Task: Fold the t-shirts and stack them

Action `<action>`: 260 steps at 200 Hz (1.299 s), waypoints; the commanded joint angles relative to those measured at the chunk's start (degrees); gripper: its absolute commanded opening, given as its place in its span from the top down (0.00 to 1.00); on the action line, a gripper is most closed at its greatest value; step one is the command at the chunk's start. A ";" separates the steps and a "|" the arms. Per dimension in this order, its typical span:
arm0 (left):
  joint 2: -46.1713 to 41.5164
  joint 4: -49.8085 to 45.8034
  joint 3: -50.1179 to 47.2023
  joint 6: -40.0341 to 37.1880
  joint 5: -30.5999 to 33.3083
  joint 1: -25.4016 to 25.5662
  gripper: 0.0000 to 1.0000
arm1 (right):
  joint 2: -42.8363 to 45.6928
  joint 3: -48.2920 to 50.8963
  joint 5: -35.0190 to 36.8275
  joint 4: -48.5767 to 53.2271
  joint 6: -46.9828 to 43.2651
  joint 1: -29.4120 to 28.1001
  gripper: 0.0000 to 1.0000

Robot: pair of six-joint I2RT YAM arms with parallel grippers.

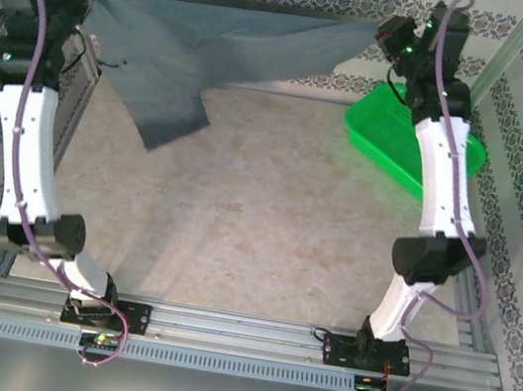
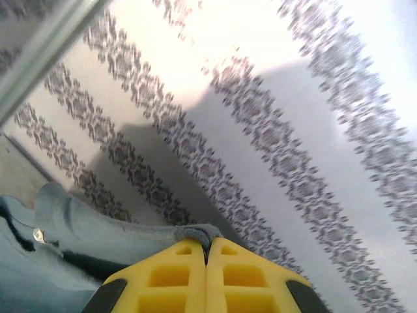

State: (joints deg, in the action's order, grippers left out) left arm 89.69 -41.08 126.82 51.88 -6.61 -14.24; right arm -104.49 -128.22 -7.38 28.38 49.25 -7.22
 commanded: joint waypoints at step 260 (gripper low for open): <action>-14.87 -4.84 -91.61 21.46 -6.57 24.79 0.50 | 1.57 57.50 2.83 7.05 -8.36 0.80 0.55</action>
State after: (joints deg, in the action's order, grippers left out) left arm 71.94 -48.25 36.99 68.31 -11.86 8.49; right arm -100.38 -69.08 -4.03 34.52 42.96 -7.57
